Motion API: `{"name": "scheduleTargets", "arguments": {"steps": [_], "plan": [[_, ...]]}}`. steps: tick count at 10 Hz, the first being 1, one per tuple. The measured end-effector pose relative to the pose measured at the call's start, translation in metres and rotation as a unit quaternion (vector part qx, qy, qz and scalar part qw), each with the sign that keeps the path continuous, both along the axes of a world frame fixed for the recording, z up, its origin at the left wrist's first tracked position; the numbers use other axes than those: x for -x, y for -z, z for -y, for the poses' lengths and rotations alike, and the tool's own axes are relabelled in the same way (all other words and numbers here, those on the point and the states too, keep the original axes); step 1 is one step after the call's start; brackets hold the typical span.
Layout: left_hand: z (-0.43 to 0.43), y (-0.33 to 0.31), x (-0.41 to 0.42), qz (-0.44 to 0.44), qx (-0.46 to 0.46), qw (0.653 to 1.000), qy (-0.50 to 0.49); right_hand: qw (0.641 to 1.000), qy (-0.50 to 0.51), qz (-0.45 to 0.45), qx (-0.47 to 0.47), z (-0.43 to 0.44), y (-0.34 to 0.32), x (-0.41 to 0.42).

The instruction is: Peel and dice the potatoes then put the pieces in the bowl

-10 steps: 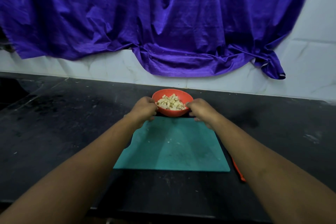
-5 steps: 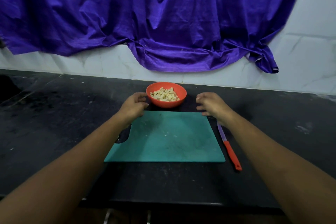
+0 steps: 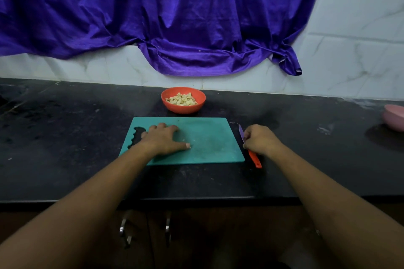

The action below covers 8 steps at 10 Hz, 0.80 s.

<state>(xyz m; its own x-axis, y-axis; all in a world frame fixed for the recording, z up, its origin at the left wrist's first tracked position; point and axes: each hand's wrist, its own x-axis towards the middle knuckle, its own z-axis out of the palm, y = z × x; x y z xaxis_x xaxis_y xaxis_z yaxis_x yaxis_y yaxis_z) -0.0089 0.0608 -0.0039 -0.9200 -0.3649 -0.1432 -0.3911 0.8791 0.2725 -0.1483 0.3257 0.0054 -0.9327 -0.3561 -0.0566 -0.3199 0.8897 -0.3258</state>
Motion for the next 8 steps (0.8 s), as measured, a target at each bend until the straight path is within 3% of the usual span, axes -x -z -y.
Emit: {"name": "scheduleTargets", "arguments": {"steps": [5,8], "plan": [[0.015,0.009,-0.007,0.008,0.015,0.998,0.063,0.997,0.020,-0.067,0.043,0.017,0.015,0.009],[0.028,0.007,-0.001,-0.006,-0.012,0.996,0.086,0.992,-0.025,-0.097,0.080,0.019,0.005,0.005]]}}
